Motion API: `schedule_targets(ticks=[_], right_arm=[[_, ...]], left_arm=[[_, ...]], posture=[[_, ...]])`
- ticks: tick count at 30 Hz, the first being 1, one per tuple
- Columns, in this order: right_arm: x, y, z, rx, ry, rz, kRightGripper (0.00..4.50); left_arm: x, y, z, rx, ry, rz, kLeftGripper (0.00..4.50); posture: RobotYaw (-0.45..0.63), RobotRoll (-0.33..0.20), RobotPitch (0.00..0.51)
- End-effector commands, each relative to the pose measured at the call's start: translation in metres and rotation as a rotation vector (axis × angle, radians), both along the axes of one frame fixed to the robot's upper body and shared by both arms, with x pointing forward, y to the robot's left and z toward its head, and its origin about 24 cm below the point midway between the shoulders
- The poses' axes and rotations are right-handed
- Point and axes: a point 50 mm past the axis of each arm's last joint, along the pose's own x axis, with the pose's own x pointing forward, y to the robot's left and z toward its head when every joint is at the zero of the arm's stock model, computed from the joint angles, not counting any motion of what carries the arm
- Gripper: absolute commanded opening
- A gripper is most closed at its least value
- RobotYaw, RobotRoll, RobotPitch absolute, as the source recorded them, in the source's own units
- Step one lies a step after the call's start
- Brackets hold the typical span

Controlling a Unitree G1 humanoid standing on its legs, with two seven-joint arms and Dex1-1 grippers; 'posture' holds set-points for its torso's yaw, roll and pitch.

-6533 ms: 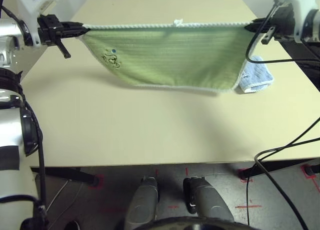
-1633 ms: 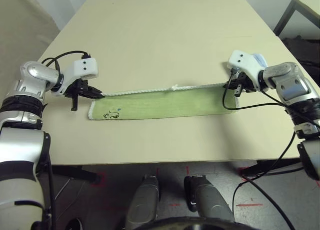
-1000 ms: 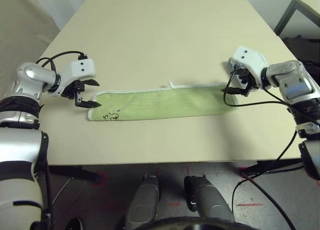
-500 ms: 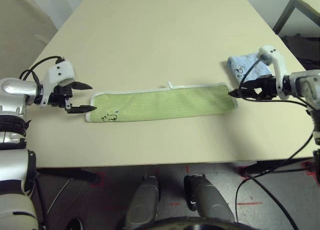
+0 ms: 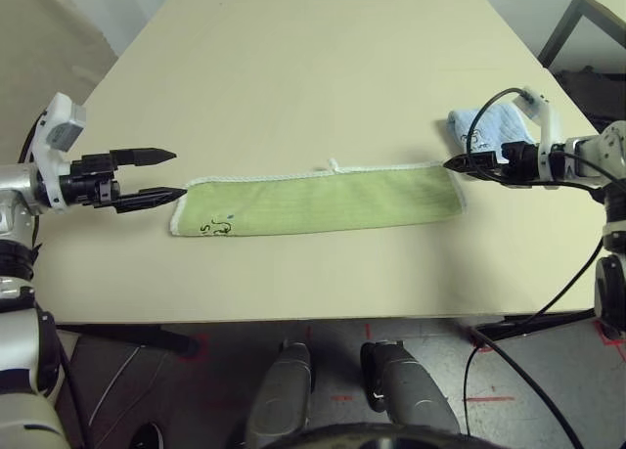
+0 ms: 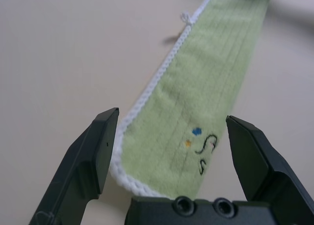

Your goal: Fold the towel and set it aside.

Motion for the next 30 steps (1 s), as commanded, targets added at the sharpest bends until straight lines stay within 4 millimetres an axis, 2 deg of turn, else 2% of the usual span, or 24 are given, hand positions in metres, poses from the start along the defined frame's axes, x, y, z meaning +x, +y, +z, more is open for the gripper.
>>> schedule_targets(ticks=[1, 3, 6, 8, 10, 14, 16, 18, 21, 24, 30], right_arm=[[0.0, -0.004, -0.004, -0.007, 0.039, -0.025, 4.5], [0.001, -0.004, -0.003, -0.005, 0.025, -0.021, 4.5], [0.008, 0.002, 0.009, -0.061, -0.134, 0.041, 4.5], [0.011, 0.01, 0.014, -0.19, -0.313, 0.118, 4.5], [0.005, 0.026, 0.012, -0.235, -0.404, 0.209, 4.5], [-0.015, 0.043, -0.005, -0.085, -0.268, 0.244, 4.5], [-0.012, 0.028, -0.01, -0.098, -0.221, 0.168, 4.5], [-0.003, 0.017, -0.001, -0.062, -0.191, 0.054, 4.5], [0.001, 0.017, 0.006, 0.042, -0.097, -0.007, 4.5], [0.002, 0.011, -0.002, 0.079, 0.02, -0.077, 4.5], [0.003, 0.003, -0.012, 0.187, 0.151, -0.179, 4.5]], left_arm=[[-0.003, 0.001, 0.004, -0.014, -0.056, -0.011, 4.47], [-0.003, 0.001, 0.003, -0.019, -0.055, -0.01, 4.47], [0.006, 0.001, 0.001, -0.068, -0.046, 0.072, 4.47], [0.011, -0.005, -0.005, -0.082, -0.032, 0.126, 4.47], [0.011, -0.02, -0.012, -0.09, -0.01, 0.103, 4.47], [0.002, -0.042, -0.017, -0.128, 0.015, 0.026, 4.47], [-0.004, -0.042, -0.012, -0.117, 0.016, -0.039, 4.47], [-0.008, -0.038, -0.004, -0.1, 0.028, -0.116, 4.47], [-0.009, -0.036, 0.006, -0.087, -0.025, -0.177, 4.47], [-0.005, -0.038, 0.015, -0.103, -0.085, -0.203, 4.47], [-0.002, -0.039, 0.018, -0.097, -0.128, -0.213, 4.47]], posture=[[0.04, 0.0, 0.156], [0.04, 0.0, 0.156], [0.03, 0.0, 0.156], [0.03, 0.0, 0.157], [0.03, 0.0, 0.157], [0.03, 0.0, 0.16], [0.04, 0.0, 0.157], [0.04, 0.0, 0.156], [0.05, 0.0, 0.153], [0.04, 0.0, 0.149], [0.04, 0.0, 0.149]])
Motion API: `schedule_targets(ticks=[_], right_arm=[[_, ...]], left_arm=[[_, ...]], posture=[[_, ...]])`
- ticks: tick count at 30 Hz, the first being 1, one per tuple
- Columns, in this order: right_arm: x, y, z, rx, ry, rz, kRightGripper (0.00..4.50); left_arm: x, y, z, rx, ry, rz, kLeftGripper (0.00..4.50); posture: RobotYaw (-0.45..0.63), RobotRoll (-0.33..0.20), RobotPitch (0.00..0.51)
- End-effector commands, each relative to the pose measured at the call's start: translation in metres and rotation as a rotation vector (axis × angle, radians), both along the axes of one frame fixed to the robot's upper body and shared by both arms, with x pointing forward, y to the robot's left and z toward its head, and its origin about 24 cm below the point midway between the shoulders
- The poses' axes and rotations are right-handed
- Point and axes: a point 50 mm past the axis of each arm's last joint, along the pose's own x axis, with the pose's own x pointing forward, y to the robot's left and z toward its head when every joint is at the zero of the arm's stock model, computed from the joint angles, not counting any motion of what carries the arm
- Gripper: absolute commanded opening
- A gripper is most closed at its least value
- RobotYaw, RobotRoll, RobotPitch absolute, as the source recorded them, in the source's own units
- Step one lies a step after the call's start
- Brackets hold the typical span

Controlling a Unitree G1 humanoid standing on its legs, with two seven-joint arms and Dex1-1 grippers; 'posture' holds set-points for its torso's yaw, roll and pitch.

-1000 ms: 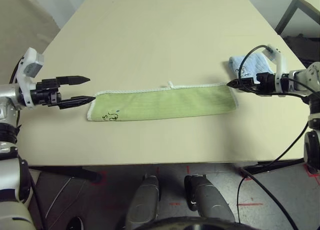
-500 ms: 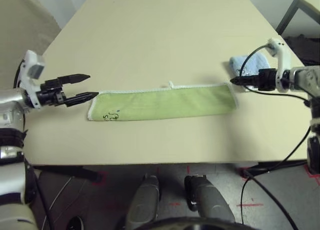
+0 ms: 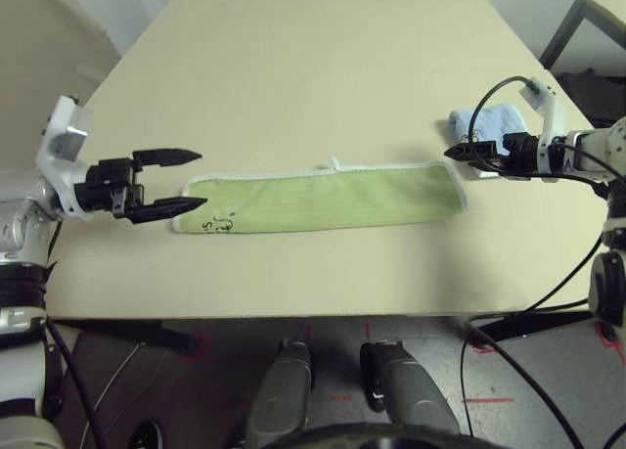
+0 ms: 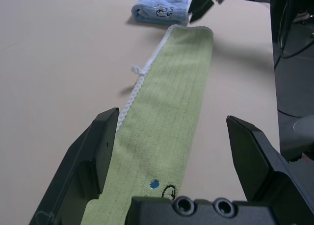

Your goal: Fold the towel and set it aside.

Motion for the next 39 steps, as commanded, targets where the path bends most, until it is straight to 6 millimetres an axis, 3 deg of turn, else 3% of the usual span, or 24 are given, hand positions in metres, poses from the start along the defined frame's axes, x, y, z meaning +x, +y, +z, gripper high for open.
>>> schedule_targets(ticks=[1, 13, 22, 25, 35, 39], right_arm=[[0.0, -0.001, 0.0, 0.07, 0.062, -0.04, 4.5], [0.009, 0.014, -0.029, -0.024, 0.115, -0.02, 4.5], [0.011, 0.04, -0.028, 0.051, 0.139, 0.076, 4.5], [0.009, 0.044, -0.024, 0.072, 0.144, 0.101, 3.66], [0.005, 0.043, -0.02, 0.097, 0.147, 0.107, 0.04], [-0.002, 0.036, -0.015, 0.078, 0.162, 0.115, 0.01]], left_arm=[[0.001, 0.0, 0.003, 0.005, -0.026, -0.008, 4.47], [-0.001, -0.001, 0.007, 0.011, -0.051, -0.023, 4.47], [0.001, -0.003, 0.01, 0.013, -0.071, -0.029, 4.47], [0.002, -0.003, 0.01, 0.013, -0.078, -0.028, 4.5], [0.007, -0.008, 0.01, 0.007, -0.092, -0.039, 4.5], [0.008, -0.008, 0.009, 0.01, -0.091, -0.043, 4.5]], posture=[[0.05, 0.0, 0.15], [0.07, 0.0, 0.146], [0.07, 0.0, 0.148], [0.07, 0.0, 0.147], [0.06, 0.0, 0.146], [0.06, 0.0, 0.147]])
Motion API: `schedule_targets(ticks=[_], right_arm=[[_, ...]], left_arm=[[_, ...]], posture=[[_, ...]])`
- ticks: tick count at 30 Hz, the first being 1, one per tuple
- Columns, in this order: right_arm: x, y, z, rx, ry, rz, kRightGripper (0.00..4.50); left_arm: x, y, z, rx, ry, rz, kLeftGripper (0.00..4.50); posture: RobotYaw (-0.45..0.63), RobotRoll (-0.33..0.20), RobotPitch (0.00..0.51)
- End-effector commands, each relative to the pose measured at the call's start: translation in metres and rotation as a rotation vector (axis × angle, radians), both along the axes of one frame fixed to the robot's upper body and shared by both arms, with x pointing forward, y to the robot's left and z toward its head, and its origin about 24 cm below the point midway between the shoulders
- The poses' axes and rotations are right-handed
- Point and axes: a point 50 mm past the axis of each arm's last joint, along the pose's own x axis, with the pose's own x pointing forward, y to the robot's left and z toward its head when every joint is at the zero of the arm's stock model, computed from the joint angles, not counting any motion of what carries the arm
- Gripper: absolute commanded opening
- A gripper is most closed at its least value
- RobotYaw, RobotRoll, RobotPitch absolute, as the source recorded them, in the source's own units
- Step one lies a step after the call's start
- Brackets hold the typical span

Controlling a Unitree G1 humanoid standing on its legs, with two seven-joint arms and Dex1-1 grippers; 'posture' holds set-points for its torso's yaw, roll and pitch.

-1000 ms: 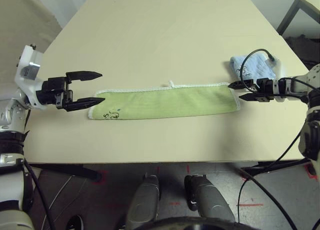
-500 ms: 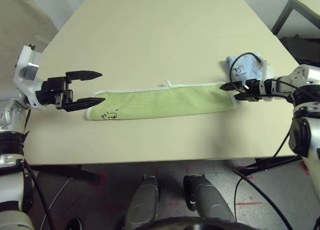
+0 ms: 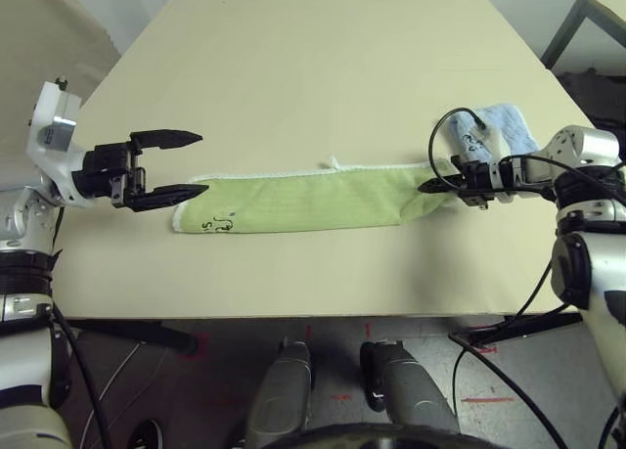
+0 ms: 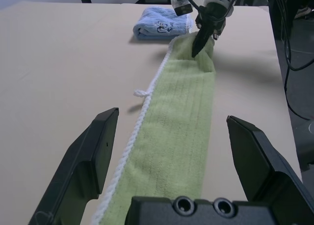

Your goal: Fold the towel and set it aside.

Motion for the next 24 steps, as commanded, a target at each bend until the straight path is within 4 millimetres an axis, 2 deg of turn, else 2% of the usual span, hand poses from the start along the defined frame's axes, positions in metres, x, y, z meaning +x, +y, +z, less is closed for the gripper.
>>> schedule_targets(ticks=[1, 6, 11, 15, 20, 24], right_arm=[[-0.012, -0.011, 0.007, -0.025, 0.018, 0.022, 0.01], [-0.042, -0.039, 0.008, -0.17, 0.024, 0.095, 0.01], [-0.05, -0.054, 0.016, -0.237, 0.014, 0.078, 0.01], [-0.055, -0.067, 0.02, -0.375, 0.005, 0.084, 0.01], [-0.042, -0.061, 0.044, -0.516, -0.141, 0.162, 0.01], [-0.029, -0.037, 0.063, -0.566, -0.258, 0.259, 0.01]], left_arm=[[0.001, -0.001, -0.003, 0.016, 0.012, -0.005, 4.5], [0.001, 0.002, -0.004, 0.019, 0.013, 0.003, 4.5], [0.004, 0.0, -0.007, 0.018, 0.013, 0.001, 4.5], [0.008, -0.002, -0.006, 0.019, 0.009, -0.006, 4.5], [0.011, -0.003, -0.006, 0.026, 0.004, -0.007, 4.5], [0.012, -0.003, -0.006, 0.03, 0.004, -0.005, 4.5]], posture=[[0.06, 0.0, 0.147], [0.05, 0.0, 0.149], [0.03, 0.0, 0.148], [0.03, 0.0, 0.146], [0.02, 0.0, 0.145], [0.02, 0.0, 0.144]])
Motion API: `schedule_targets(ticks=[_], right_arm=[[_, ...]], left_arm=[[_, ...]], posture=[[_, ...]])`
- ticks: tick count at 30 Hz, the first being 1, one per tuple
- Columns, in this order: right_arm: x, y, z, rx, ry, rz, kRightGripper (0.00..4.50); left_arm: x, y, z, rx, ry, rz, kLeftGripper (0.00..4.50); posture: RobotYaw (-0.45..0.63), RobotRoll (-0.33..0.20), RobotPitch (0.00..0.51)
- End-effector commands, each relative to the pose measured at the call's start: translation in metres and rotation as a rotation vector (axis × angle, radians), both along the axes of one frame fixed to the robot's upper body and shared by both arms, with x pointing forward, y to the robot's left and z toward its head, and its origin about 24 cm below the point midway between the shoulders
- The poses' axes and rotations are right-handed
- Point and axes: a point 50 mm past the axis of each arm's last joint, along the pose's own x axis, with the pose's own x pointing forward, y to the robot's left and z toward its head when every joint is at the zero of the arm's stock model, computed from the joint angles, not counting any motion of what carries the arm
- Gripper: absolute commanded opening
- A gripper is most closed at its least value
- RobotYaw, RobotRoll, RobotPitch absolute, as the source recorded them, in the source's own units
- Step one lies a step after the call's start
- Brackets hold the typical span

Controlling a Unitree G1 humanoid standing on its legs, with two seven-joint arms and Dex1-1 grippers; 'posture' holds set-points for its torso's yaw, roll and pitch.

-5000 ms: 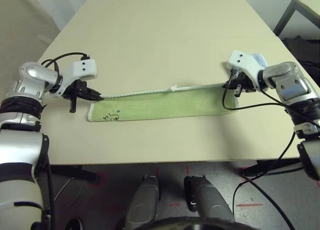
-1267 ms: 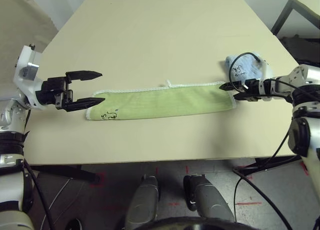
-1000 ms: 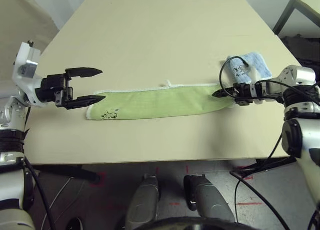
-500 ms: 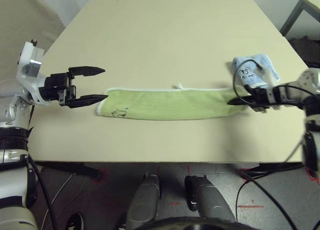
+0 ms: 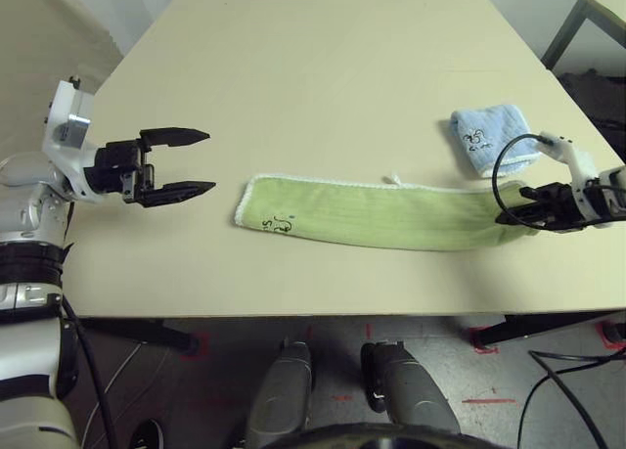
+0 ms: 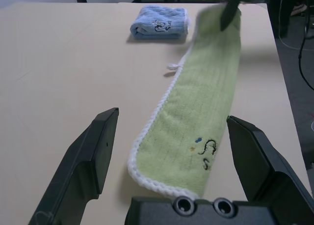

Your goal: Fold the towel and set it aside.

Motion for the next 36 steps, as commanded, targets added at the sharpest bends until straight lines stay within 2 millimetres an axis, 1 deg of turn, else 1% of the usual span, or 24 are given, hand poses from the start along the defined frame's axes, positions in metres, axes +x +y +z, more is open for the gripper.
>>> schedule_targets(ticks=[1, 3, 4, 8, 11, 14, 20, 23, 29, 31, 32, 33, 34, 36], right_arm=[[0.009, 0.027, 0.015, 0.006, -0.062, 0.102, 0.01], [0.011, 0.053, 0.024, 0.074, -0.07, 0.171, 0.01], [0.01, 0.062, 0.026, 0.095, -0.067, 0.197, 0.01], [0.002, 0.088, 0.026, 0.119, -0.054, 0.305, 0.01], [-0.003, 0.103, 0.016, 0.141, -0.035, 0.373, 0.01], [-0.005, 0.111, 0.007, 0.153, -0.023, 0.392, 0.01], [-0.006, 0.116, -0.003, 0.152, -0.016, 0.375, 0.01], [0.002, 0.121, -0.002, 0.201, -0.052, 0.324, 0.67], [0.01, 0.128, 0.008, 0.313, -0.085, 0.278, 2.83], [0.008, 0.128, 0.011, 0.337, -0.079, 0.285, 3.52], [0.007, 0.127, 0.011, 0.34, -0.073, 0.296, 3.95], [0.002, 0.126, 0.01, 0.337, -0.06, 0.318, 4.26], [-0.002, 0.125, 0.009, 0.334, -0.043, 0.343, 4.45], [-0.013, 0.123, 0.007, 0.332, 0.0, 0.4, 4.45]], left_arm=[[0.002, 0.0, -0.001, 0.024, 0.005, 0.002, 4.5], [0.002, 0.0, -0.001, 0.026, 0.004, 0.003, 4.5], [0.002, 0.0, -0.001, 0.026, 0.004, 0.004, 4.5], [0.002, 0.002, -0.001, 0.029, 0.004, 0.009, 4.5], [0.002, 0.003, -0.001, 0.028, 0.002, 0.017, 4.5], [0.002, 0.003, 0.0, 0.028, -0.002, 0.019, 4.5], [0.002, 0.005, 0.002, 0.029, -0.012, 0.025, 4.5], [0.001, 0.006, 0.003, 0.03, -0.015, 0.03, 4.5], [0.001, 0.008, 0.003, 0.034, -0.018, 0.037, 4.5], [0.001, 0.009, 0.003, 0.035, -0.021, 0.043, 4.5], [0.001, 0.009, 0.004, 0.036, -0.022, 0.046, 4.5], [0.002, 0.01, 0.004, 0.037, -0.024, 0.049, 4.5], [0.002, 0.01, 0.005, 0.038, -0.026, 0.052, 4.5], [0.003, 0.011, 0.006, 0.037, -0.031, 0.058, 4.5]], posture=[[0.02, 0.0, 0.143], [0.02, 0.0, 0.145], [0.02, 0.0, 0.144], [0.02, 0.0, 0.146], [0.03, 0.0, 0.144], [0.03, 0.0, 0.142], [0.04, 0.0, 0.142], [0.04, 0.0, 0.142], [0.04, 0.0, 0.14], [0.04, 0.0, 0.137], [0.04, 0.0, 0.137], [0.04, 0.0, 0.137], [0.04, 0.0, 0.133], [0.03, 0.0, 0.132]])
